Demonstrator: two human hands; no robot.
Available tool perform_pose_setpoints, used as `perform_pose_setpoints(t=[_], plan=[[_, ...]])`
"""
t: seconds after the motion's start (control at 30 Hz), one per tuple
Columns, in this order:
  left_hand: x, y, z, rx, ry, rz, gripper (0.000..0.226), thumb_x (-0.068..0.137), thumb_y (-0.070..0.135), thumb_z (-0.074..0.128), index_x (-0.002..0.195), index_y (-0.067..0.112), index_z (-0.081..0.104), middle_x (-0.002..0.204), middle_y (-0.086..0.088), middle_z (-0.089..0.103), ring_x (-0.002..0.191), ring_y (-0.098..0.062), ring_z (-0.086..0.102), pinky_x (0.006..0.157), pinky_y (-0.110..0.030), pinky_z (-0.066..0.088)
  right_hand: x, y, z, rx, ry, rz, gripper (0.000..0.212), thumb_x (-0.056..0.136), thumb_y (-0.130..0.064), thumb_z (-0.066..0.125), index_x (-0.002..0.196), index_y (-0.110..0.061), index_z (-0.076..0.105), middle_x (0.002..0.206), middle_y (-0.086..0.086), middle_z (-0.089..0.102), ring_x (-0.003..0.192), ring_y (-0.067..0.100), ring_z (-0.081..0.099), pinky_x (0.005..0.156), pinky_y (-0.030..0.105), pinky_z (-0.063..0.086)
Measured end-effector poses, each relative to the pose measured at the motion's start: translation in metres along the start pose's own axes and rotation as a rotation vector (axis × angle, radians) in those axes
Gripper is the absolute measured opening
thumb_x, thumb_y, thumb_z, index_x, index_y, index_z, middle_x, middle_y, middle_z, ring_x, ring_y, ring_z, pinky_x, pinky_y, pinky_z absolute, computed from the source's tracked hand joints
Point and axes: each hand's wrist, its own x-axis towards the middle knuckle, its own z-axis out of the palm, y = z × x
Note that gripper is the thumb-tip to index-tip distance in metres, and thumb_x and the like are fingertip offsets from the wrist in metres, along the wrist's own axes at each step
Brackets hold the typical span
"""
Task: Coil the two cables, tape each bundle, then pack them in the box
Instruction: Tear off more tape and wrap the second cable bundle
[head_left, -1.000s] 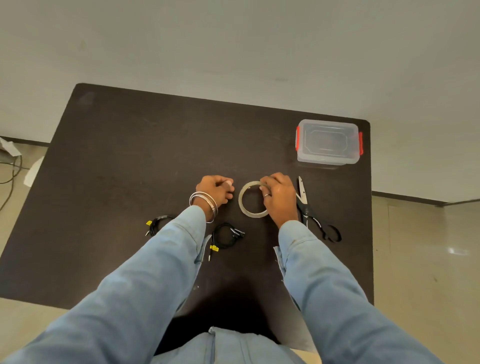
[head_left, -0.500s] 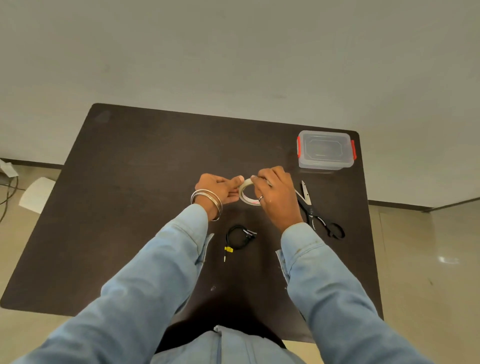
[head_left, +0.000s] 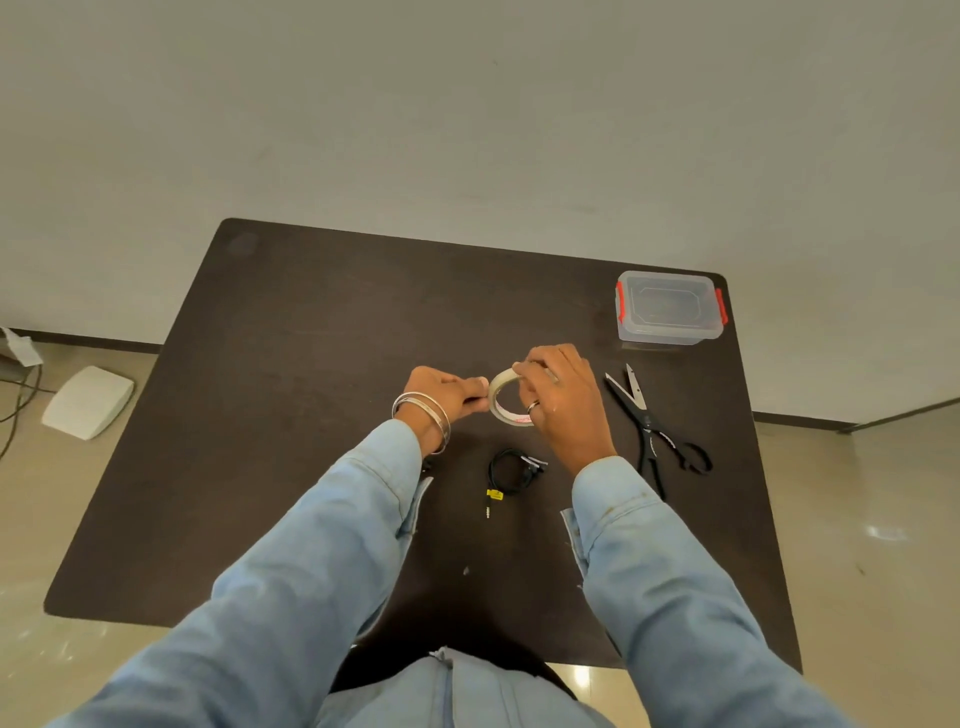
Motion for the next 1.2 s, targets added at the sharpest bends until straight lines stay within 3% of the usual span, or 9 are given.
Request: perform_pose_setpoints(t=[0.2,0.27,0.37,0.57,0.73,0.87,0.93,1.0,1.2], plan=[[0.0,0.002,-0.014,-0.144,-0.04,-0.036,0.006,0.084,-0.004,0.063,0.081,-0.01,0.063,0.087,-0.02,0.068,0.078,-0.025,0.069,0.069,-0.025,0.059,-0.01,-0.001,-0.003,0.406,-0.118,0.442,0.01,0.08,-0.003,0.07,0.086,-0.008,0.065,0.083,0.007,0.068,0.075,0.024,0.064,0.069,0.038,0.054],[0.001,0.004,-0.021,-0.216,-0.059,-0.065,0.003,0.084,-0.006,0.062,0.083,-0.009,0.063,0.088,-0.021,0.067,0.078,-0.025,0.069,0.07,-0.028,0.06,-0.011,0.001,-0.01,0.577,-0.15,0.598,0.017,0.078,0.001,0.073,0.085,-0.012,0.065,0.079,0.0,0.068,0.076,0.009,0.065,0.074,0.024,0.052],[0.0,0.006,-0.03,-0.26,-0.097,-0.092,0.001,0.084,-0.008,0.061,0.083,-0.007,0.062,0.083,-0.018,0.064,0.078,-0.025,0.067,0.069,-0.031,0.06,-0.015,0.008,-0.019,0.664,-0.217,0.671,0.033,0.077,0.008,0.07,0.102,-0.014,0.066,0.086,-0.005,0.065,0.078,-0.005,0.06,0.079,0.011,0.048],[-0.005,0.002,-0.045,-0.297,-0.187,-0.082,0.011,0.085,-0.006,0.06,0.094,-0.013,0.06,0.088,-0.021,0.065,0.082,-0.029,0.067,0.062,-0.025,0.059,-0.026,0.028,-0.029,0.806,-0.212,0.894,0.018,0.084,0.002,0.066,0.101,-0.004,0.068,0.09,0.01,0.072,0.084,0.013,0.067,0.078,0.018,0.051],[-0.004,-0.008,-0.037,-0.117,-0.192,-0.027,0.01,0.09,0.006,0.058,0.085,-0.002,0.063,0.081,-0.015,0.068,0.075,-0.023,0.068,0.062,-0.024,0.059,-0.034,0.033,-0.029,0.788,-0.183,1.007,0.017,0.083,0.003,0.067,0.097,-0.007,0.07,0.089,0.009,0.072,0.084,0.018,0.066,0.079,0.027,0.054],[0.004,-0.014,-0.029,0.278,-0.114,0.253,0.016,0.092,0.013,0.055,0.078,0.012,0.062,0.078,-0.004,0.068,0.067,-0.014,0.065,0.059,-0.023,0.055,-0.039,0.041,-0.031,0.606,-0.234,0.935,0.026,0.075,0.01,0.071,0.085,-0.015,0.071,0.091,0.005,0.071,0.084,0.014,0.065,0.078,0.019,0.049],[0.008,-0.013,-0.025,0.424,-0.07,0.352,0.017,0.091,0.012,0.055,0.076,0.016,0.061,0.076,0.0,0.067,0.065,-0.014,0.064,0.057,-0.022,0.053,-0.038,0.047,-0.032,0.472,-0.306,0.83,0.026,0.072,0.01,0.074,0.085,-0.013,0.072,0.099,0.008,0.069,0.093,0.02,0.063,0.085,0.021,0.05],[0.013,-0.013,-0.02,0.497,-0.064,0.388,0.016,0.091,0.011,0.055,0.076,0.016,0.06,0.075,0.001,0.066,0.063,-0.014,0.063,0.053,-0.021,0.049,-0.034,0.053,-0.03,0.299,-0.406,0.701,0.023,0.072,0.004,0.077,0.088,-0.011,0.073,0.104,0.01,0.067,0.099,0.025,0.06,0.093,0.029,0.045],[0.035,-0.024,-0.004,0.564,-0.007,0.335,0.016,0.092,0.01,0.052,0.078,0.015,0.059,0.079,-0.006,0.067,0.06,-0.017,0.061,0.05,-0.021,0.047,-0.017,0.073,-0.012,0.074,-0.707,0.55,0.023,0.083,-0.005,0.069,0.106,-0.008,0.069,0.118,0.009,0.062,0.11,0.025,0.052,0.097,0.026,0.039]])
